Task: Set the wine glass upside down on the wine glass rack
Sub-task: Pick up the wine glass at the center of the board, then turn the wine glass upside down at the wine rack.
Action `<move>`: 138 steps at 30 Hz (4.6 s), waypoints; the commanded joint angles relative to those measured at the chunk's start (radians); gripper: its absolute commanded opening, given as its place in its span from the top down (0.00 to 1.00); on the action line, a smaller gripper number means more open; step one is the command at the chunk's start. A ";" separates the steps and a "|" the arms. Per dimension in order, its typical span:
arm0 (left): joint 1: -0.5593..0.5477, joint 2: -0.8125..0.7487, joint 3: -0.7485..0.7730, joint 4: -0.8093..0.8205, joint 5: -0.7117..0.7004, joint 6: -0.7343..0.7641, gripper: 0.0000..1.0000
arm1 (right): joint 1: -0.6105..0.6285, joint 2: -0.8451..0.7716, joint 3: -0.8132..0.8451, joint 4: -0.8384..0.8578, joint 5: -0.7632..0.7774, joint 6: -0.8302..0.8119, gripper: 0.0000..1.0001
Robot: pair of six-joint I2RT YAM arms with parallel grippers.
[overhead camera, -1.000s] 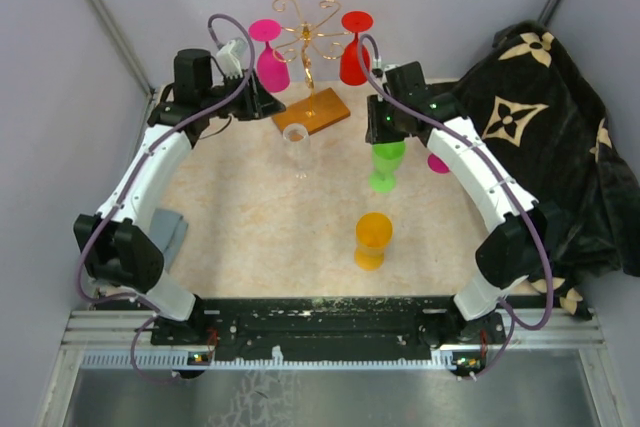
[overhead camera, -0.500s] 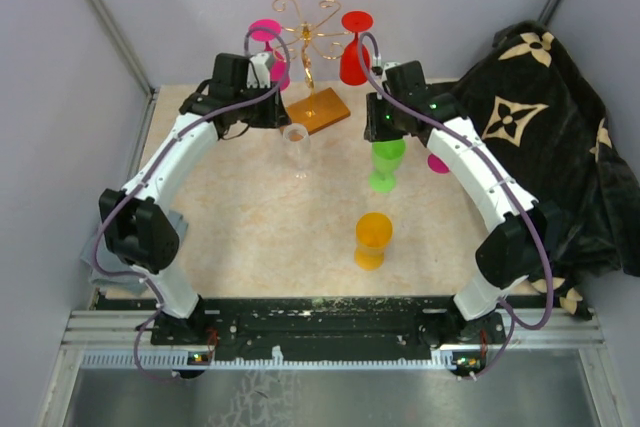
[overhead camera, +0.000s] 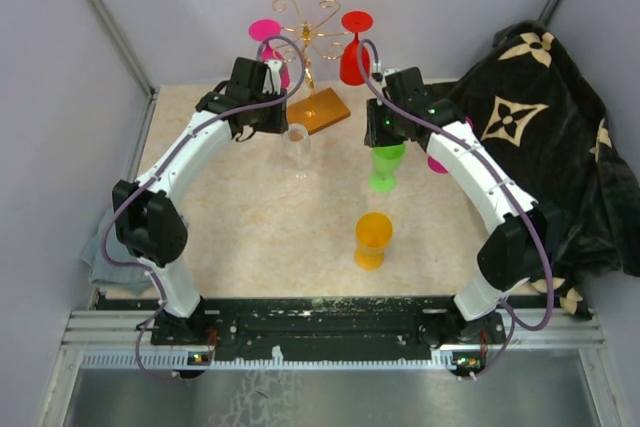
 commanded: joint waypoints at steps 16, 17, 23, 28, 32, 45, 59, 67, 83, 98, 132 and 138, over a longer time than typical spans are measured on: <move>-0.060 0.072 0.036 -0.030 -0.103 0.037 0.63 | 0.011 -0.088 -0.022 0.055 -0.001 0.009 0.71; -0.063 0.074 0.035 -0.032 -0.108 0.038 0.64 | 0.011 -0.089 -0.023 0.057 -0.001 0.010 0.71; -0.074 0.080 0.031 -0.036 -0.130 0.042 0.71 | 0.012 -0.090 -0.026 0.062 -0.003 0.013 0.71; -0.080 0.090 0.028 -0.039 -0.134 0.041 0.78 | 0.011 -0.096 -0.036 0.067 -0.002 0.016 0.71; -0.085 0.091 0.028 -0.042 -0.137 0.039 0.83 | 0.011 -0.102 -0.046 0.071 0.000 0.016 0.71; -0.101 0.059 0.048 -0.078 -0.125 0.036 1.00 | 0.011 -0.115 -0.057 0.080 0.010 0.023 0.71; -0.100 -0.138 0.097 -0.201 0.024 -0.016 1.00 | 0.009 -0.138 -0.026 0.104 0.036 0.029 0.71; -0.032 -0.265 0.117 -0.191 0.360 -0.071 1.00 | -0.017 -0.155 -0.032 0.164 -0.001 0.051 0.71; 0.304 -0.429 -0.260 0.692 1.089 -0.626 1.00 | -0.106 -0.188 -0.094 0.361 -0.233 0.150 0.70; 0.372 -0.080 -0.302 2.387 1.056 -2.024 1.00 | -0.168 -0.196 -0.246 0.989 -0.759 0.541 0.65; 0.360 0.024 -0.172 2.420 0.756 -2.094 1.00 | -0.128 0.219 0.093 2.320 -0.810 1.661 0.61; 0.359 0.003 -0.183 2.405 0.773 -2.075 1.00 | -0.089 0.229 0.148 2.199 -0.837 1.577 0.60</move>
